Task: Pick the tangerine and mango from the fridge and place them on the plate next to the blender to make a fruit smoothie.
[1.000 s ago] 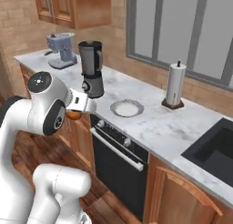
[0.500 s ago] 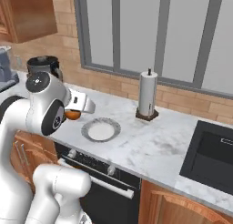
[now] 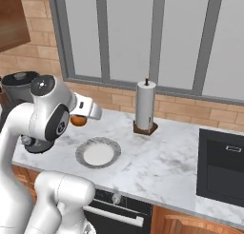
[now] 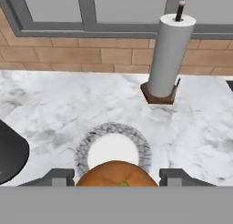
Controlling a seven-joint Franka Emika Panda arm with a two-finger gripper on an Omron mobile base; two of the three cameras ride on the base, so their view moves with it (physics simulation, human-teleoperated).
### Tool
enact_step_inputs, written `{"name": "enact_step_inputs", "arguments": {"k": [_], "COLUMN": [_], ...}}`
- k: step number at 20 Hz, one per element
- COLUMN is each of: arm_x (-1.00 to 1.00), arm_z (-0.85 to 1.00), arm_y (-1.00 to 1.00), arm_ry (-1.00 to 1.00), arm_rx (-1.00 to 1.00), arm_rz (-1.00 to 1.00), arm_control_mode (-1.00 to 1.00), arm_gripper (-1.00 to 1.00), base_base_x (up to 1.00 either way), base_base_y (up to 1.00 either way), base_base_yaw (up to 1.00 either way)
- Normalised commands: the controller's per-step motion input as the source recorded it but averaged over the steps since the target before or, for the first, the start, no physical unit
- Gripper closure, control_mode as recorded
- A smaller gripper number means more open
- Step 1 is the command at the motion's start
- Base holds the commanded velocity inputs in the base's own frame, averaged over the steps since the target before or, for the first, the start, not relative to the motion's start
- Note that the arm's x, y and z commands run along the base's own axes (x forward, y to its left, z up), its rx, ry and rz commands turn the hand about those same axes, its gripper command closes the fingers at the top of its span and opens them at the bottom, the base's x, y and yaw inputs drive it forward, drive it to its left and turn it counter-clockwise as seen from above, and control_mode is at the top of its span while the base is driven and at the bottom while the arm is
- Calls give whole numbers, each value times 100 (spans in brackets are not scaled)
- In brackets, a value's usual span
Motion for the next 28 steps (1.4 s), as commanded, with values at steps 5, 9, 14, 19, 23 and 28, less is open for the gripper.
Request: {"name": "enact_step_inputs", "arguments": {"k": [5,9,14,19,23,28], "arm_x": [34,66,50,34,24,22], "arm_z": [-62,-66,-61,-78,-73,-47], "arm_y": [-4,0,0,-5,-6,0], "arm_ry": [37,36,16,3,4,6], "arm_rx": [0,1,1,5,0,0], "arm_rz": [0,0,1,4,5,1], "arm_control_mode": [-100,-100,-100,-100,-100,-100], "arm_gripper": [100,100,100,100,100,100], "base_base_x": [0,0,0,0,0,0], "base_base_y": [0,0,0,0,0,0], "base_base_yaw": [0,0,0,0,0,0]}}
